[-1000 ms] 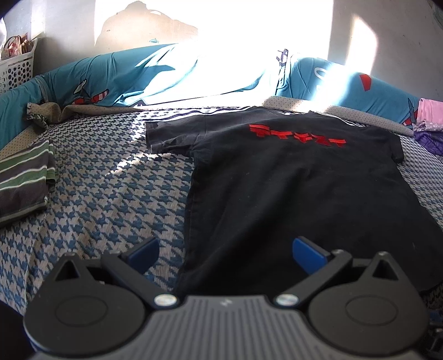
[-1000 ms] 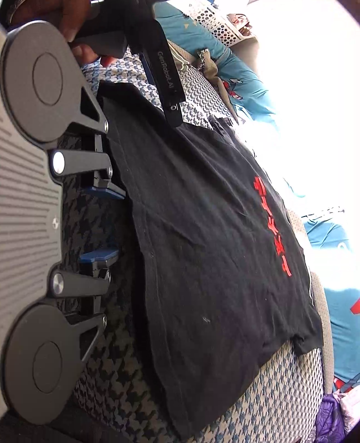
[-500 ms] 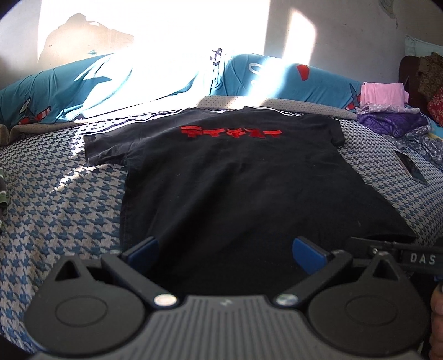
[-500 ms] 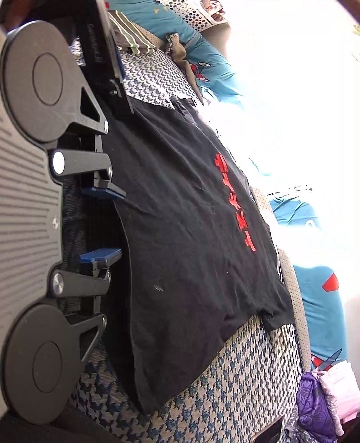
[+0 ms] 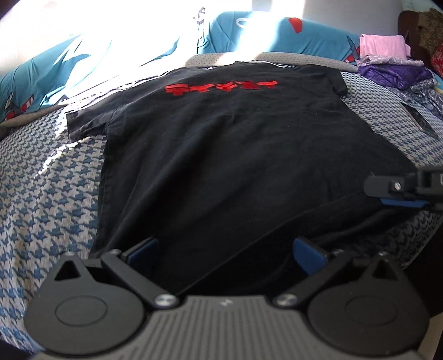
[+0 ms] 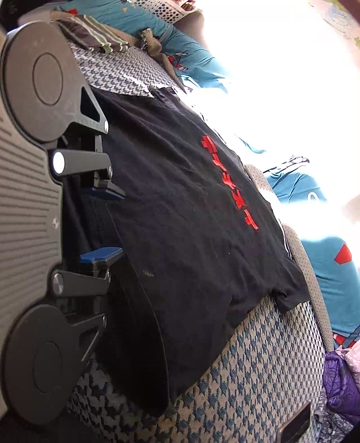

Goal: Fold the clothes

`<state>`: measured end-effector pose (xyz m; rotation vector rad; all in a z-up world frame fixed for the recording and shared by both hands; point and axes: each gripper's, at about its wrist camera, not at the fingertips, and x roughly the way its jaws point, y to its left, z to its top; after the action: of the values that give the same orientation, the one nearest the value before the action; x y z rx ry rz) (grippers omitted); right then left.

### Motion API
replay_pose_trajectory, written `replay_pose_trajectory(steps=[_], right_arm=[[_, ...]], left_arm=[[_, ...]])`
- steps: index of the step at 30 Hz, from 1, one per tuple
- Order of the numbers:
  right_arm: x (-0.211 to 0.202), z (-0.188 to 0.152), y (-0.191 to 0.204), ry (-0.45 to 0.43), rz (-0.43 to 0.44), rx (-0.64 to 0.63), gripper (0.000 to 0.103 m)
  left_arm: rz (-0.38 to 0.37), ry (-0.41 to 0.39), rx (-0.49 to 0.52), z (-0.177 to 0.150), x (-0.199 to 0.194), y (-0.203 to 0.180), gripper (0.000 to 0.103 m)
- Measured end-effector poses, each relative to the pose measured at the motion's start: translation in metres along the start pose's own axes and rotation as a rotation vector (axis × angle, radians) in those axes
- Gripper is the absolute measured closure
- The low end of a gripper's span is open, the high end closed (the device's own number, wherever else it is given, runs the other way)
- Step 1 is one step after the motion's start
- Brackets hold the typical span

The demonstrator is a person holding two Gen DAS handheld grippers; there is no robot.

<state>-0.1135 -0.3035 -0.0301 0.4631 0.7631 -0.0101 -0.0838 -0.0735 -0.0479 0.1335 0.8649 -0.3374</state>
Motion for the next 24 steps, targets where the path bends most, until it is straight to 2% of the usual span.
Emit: replay_pose_trajectory(steps=[8, 13, 15, 17, 21, 24], right_arm=[[-0.015, -0.026, 0.001, 0.052, -0.048, -0.119, 0.066], [-0.012, -0.029, -0.004, 0.041, -0.045, -0.108, 0.066], [-0.009, -0.030, -0.001, 0.043, -0.049, -0.124, 0.064], [-0.008, -0.032, 0.003, 0.045, -0.053, -0.150, 0.058], [-0.008, -0.037, 0.009, 0.055, -0.057, -0.185, 0.057], [-0.007, -0.036, 0.007, 0.042, -0.043, -0.163, 0.055]], left_arm=[[0.041, -0.003, -0.034, 0.005, 0.007, 0.006, 0.000], [0.044, -0.002, -0.041, 0.006, 0.009, 0.006, 0.000], [0.045, -0.002, -0.043, 0.007, 0.010, 0.006, 0.000], [0.044, -0.002, -0.044, 0.007, 0.010, 0.006, 0.000], [0.043, -0.002, -0.045, 0.007, 0.010, 0.006, 0.000], [0.043, -0.002, -0.046, 0.007, 0.011, 0.007, 0.000]])
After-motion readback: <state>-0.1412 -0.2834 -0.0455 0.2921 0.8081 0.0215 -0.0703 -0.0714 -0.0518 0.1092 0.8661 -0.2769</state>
